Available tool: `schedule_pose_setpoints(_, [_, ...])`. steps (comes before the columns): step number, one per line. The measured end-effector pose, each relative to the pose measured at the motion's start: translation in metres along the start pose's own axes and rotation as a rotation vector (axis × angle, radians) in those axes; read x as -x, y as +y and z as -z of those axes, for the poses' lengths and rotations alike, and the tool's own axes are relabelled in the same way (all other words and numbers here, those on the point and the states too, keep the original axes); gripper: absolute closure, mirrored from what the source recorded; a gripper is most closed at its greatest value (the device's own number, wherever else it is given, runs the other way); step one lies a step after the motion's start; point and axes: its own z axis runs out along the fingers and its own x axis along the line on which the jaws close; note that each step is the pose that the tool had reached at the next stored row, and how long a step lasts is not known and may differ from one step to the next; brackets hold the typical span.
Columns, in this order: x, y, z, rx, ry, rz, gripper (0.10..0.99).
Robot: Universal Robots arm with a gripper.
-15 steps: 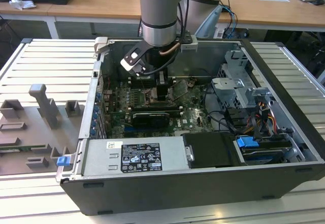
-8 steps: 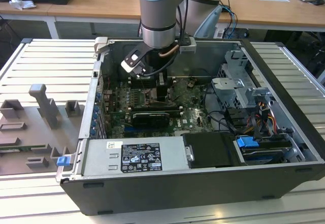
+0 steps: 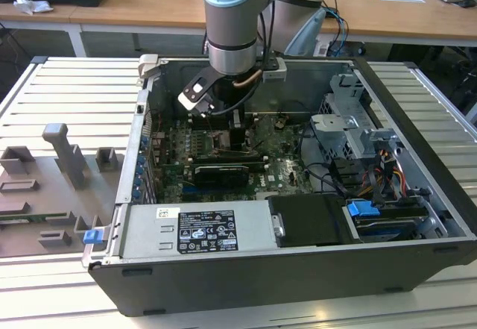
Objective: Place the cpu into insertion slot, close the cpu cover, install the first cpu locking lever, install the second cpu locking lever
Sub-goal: 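Place the cpu into insertion slot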
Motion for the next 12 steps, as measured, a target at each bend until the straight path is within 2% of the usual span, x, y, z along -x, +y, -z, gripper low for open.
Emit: schedule_pose_setpoints(12, [-0.0039,-0.0008,-0.0079,0.000,-0.0004,-0.005,0.549])
